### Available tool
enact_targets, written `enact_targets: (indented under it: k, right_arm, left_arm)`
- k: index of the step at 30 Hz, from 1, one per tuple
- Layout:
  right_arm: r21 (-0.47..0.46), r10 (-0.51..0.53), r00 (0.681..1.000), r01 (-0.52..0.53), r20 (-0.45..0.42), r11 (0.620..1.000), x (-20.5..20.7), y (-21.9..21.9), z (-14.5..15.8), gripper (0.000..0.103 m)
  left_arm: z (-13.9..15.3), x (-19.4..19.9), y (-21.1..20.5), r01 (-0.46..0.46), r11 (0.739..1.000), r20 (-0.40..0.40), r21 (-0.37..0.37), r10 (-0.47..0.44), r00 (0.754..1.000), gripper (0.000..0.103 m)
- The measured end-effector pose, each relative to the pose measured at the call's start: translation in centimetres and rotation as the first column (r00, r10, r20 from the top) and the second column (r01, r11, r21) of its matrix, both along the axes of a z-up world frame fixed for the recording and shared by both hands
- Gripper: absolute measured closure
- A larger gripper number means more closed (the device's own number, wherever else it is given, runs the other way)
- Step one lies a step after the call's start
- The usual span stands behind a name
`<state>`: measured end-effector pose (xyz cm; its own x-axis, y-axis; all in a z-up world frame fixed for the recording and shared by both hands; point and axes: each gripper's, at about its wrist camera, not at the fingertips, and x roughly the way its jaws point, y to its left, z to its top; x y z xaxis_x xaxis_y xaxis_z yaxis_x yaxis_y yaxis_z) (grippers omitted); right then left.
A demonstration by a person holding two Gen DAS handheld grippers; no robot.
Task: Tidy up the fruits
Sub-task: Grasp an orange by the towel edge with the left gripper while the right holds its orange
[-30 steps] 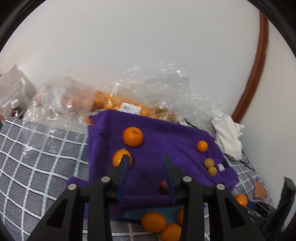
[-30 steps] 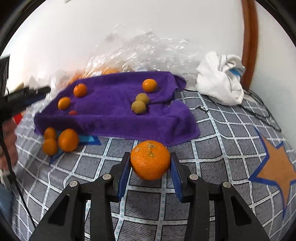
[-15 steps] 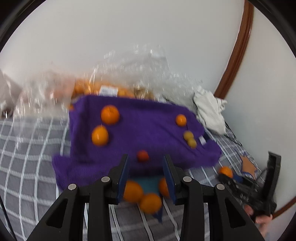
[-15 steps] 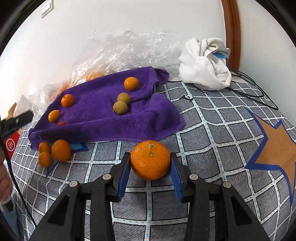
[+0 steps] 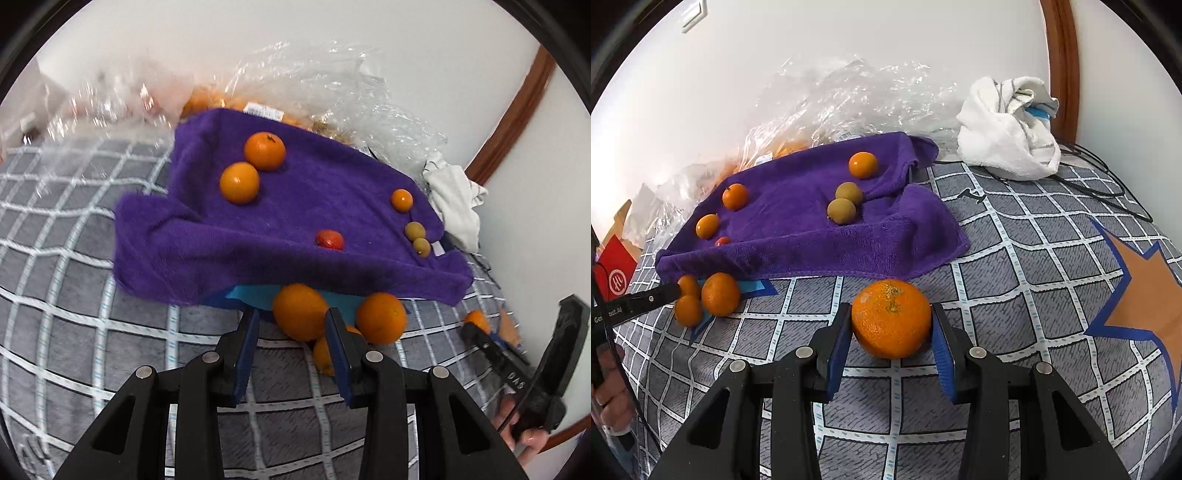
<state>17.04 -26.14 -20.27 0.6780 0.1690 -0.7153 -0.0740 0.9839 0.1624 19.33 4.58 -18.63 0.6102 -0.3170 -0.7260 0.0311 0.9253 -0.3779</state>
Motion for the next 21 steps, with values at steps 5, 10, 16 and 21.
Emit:
enact_targets:
  k: [5,10,16,21]
  right_arm:
    - [0.008,0.005,1.000,-0.005,-0.003,1.000,0.0,0.0,-0.1,0.062]
    - [0.011,0.011,1.000,-0.011,-0.004,1.000,0.1,0.1,-0.1,0.062]
    - [0.023,0.007,1.000,-0.007,-0.001,1.000,0.0,-0.1,-0.1,0.062]
    - [0.023,0.008,1.000,-0.008,-0.003,1.000,0.0,0.1,-0.1,0.062]
  left_arm:
    - [-0.2,-0.1,-0.1,-0.006,1.000,0.010,-0.005,0.006,1.000,0.065]
    - [-0.2,-0.2,-0.3,-0.009,1.000,0.029,-0.004,0.009,1.000,0.066]
    - [0.1,-0.7,0.2,-0.011,0.999,0.060,-0.032,0.012,0.998,0.077]
    - [0.4,-0.7,0.9,-0.031,0.998,0.069,-0.052,0.034,0.997,0.082]
